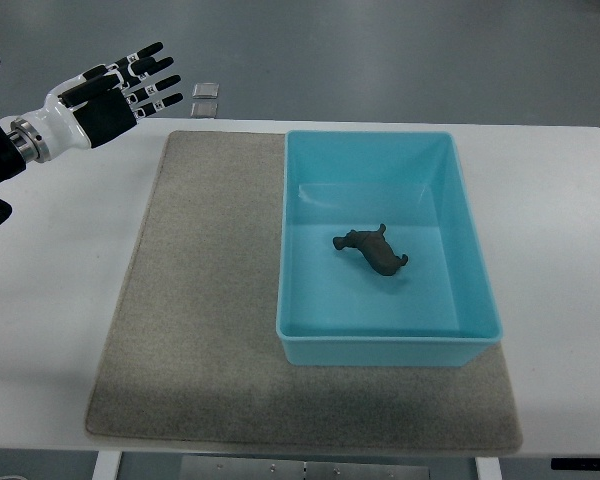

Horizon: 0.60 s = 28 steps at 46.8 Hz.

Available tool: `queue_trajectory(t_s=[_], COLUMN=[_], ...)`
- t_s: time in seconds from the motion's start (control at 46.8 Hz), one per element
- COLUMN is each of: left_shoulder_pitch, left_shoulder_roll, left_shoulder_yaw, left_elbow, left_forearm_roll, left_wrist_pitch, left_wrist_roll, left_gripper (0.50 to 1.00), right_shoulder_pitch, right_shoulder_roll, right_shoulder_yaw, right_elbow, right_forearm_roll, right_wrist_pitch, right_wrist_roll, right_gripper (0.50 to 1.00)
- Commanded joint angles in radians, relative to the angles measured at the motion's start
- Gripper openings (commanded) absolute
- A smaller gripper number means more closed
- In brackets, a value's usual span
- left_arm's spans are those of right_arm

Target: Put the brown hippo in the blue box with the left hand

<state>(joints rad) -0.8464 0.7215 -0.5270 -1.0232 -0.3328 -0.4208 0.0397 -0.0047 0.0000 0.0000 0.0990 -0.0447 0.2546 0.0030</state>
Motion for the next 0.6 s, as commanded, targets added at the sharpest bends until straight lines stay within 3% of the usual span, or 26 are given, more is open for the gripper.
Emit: queue_trajectory(t_s=[0.0,0.577], left_shoulder_pitch=[0.003,0.017], left_shoulder_roll=[0.001,-0.022], left_shoulder_yaw=[-0.001,-0.005], left_elbow=[0.000,0.089], left_forearm_roll=[-0.002,-0.058], left_wrist_pitch=[-0.001,-0.089], left_wrist_roll=[0.020,0.029], left_gripper=[1.000,1.000], right_shoulder_pitch=[0.000,0.002], right_shoulder_roll=[0.000,0.000], right_shoulder_yaw=[0.000,0.000], right_elbow=[0.001,0.001], right_forearm_roll=[0.000,-0.001], right_wrist_pitch=[0.000,0.000], right_wrist_roll=[0.000,0.000], right_gripper=[0.936,0.936])
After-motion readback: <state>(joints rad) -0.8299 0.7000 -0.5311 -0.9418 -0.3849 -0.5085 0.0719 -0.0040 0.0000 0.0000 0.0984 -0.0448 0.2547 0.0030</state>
